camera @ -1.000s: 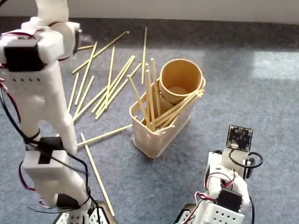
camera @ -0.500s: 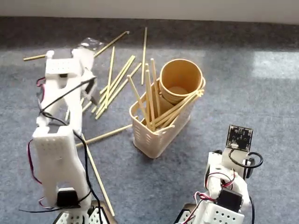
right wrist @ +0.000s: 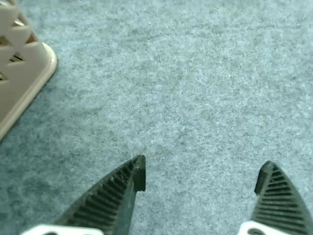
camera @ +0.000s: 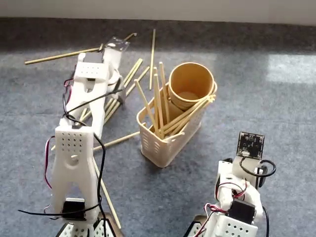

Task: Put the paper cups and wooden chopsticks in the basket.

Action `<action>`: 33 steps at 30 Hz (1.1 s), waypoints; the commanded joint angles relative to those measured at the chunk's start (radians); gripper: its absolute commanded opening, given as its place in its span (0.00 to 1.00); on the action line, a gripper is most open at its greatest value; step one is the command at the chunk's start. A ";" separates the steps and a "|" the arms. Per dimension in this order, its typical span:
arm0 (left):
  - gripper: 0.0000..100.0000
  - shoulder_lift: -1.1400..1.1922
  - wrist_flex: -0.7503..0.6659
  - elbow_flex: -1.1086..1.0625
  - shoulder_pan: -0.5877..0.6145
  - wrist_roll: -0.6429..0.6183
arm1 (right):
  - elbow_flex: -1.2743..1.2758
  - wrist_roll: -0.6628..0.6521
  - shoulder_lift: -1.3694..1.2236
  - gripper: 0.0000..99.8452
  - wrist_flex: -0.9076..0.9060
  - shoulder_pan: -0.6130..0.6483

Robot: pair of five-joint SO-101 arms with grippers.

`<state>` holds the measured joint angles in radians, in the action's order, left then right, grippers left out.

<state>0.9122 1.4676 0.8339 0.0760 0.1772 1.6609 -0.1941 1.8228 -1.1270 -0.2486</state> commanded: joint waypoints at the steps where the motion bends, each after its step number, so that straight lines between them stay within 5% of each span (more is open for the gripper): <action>1: 0.25 0.015 -0.008 0.084 0.035 -0.025 | 0.093 -0.012 0.008 0.35 0.016 0.005; 9: 0.24 0.142 -0.005 0.090 -0.005 -0.020 | 0.093 -0.012 0.008 0.35 0.015 0.005; 15: 0.00 0.166 0.023 0.091 -0.012 -0.020 | 0.093 -0.012 0.008 0.35 0.015 0.005; 22: 0.01 0.162 0.075 0.110 -0.021 -0.021 | 0.093 -0.012 0.008 0.35 0.018 0.004; 33: 0.00 -0.097 0.310 0.696 -0.124 -0.025 | 0.093 -0.012 0.008 0.35 0.018 0.002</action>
<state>0.9782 1.7530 1.3863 0.0100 0.1619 1.6609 -0.1941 1.8228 -1.1270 -0.2486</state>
